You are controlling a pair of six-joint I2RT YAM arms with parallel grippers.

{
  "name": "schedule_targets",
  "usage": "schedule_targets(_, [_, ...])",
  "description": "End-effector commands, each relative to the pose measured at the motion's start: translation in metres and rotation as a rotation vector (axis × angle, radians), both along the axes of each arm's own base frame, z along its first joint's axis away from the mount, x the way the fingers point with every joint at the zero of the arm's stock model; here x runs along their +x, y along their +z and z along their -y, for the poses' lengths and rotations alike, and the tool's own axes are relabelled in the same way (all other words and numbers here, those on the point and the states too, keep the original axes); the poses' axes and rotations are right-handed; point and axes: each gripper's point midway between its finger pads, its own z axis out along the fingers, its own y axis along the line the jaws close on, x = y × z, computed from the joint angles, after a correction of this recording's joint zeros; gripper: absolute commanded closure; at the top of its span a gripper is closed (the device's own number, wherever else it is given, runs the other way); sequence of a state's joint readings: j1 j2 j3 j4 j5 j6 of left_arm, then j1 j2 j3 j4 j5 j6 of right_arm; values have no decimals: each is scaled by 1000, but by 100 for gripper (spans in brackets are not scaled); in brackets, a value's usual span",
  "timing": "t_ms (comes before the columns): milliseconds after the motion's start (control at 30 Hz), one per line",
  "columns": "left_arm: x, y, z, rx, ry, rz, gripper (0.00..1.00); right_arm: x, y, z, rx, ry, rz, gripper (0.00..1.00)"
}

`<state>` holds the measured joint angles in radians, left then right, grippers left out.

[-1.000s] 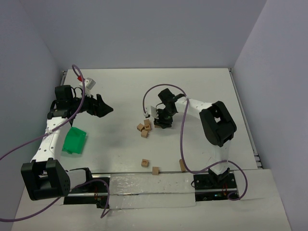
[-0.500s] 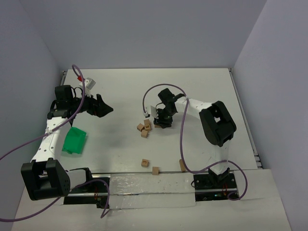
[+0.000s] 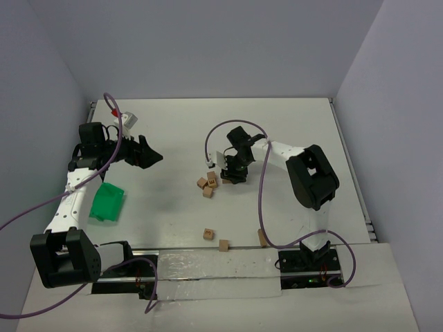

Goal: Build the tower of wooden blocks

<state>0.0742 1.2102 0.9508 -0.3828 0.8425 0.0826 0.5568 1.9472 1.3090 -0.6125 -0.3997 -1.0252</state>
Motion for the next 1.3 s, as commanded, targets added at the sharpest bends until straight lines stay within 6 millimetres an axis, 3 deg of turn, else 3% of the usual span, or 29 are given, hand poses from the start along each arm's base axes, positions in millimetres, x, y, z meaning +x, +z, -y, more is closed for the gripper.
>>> schedule_targets(0, [9,19,0,-8,-21,85,2,7,3,-6,4,5,24,45])
schedule_targets(100, [9,19,0,-6,-21,86,1,6,3,-6,7,13,25,38])
schedule_targets(200, [8,20,0,-5,-22,87,1,4,2,-5,7,20,25,4])
schedule_targets(233, [9,19,0,-5,-22,87,2,4,3,-5,7,21,26,0])
schedule_targets(767, [8,22,-1,-7,-21,91,1,7,13,-4,49,3,41,0])
schedule_targets(933, [7,26,-1,-7,-20,99,1,17,37,-4,96,-10,60,0])
schedule_targets(1167, [5,28,-1,-6,-10,106,1,10,73,-8,154,18,79,0])
schedule_targets(1267, [4,32,-1,-13,-11,109,1,9,99,-8,184,24,111,0])
